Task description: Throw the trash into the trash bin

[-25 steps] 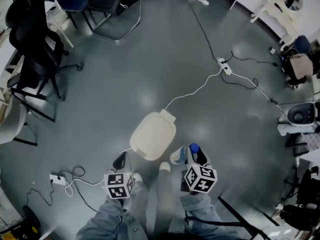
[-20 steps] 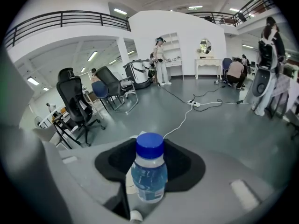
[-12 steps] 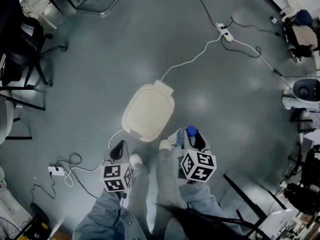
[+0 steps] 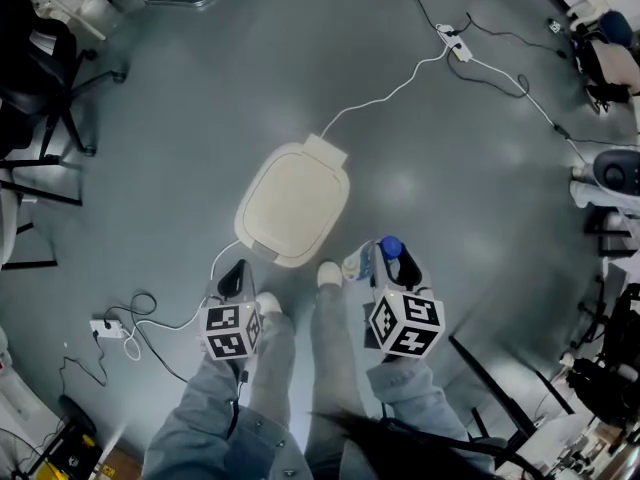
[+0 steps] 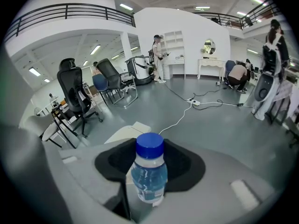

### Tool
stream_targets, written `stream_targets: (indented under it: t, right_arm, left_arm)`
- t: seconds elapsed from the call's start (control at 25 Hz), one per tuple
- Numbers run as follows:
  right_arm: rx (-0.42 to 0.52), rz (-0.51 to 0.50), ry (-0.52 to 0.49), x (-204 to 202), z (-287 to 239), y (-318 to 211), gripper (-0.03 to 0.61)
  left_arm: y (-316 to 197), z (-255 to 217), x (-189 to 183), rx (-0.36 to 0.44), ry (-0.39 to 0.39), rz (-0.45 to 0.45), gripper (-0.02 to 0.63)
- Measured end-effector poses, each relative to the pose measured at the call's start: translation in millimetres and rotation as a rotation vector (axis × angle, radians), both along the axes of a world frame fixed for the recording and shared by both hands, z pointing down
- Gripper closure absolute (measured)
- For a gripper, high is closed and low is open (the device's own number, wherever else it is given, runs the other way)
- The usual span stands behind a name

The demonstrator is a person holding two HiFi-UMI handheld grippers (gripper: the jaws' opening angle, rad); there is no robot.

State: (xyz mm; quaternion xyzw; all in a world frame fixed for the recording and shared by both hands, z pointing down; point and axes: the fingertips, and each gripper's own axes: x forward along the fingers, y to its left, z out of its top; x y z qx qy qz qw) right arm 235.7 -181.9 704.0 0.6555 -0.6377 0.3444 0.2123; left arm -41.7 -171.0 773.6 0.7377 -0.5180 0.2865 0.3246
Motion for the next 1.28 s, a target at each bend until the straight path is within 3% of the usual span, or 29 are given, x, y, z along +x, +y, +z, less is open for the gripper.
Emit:
stream_targets:
  t: [0.52, 1.28]
  right_arm:
    - [-0.053, 0.008, 0.026, 16, 37, 8, 0.394]
    - [-0.063, 0.03, 0.015, 34, 47, -2, 0.394]
  left_arm:
    - [-12, 67, 21, -0.043, -0.021, 0.083, 0.604]
    - [3, 114, 15, -0.128, -0.099, 0.063, 0.604]
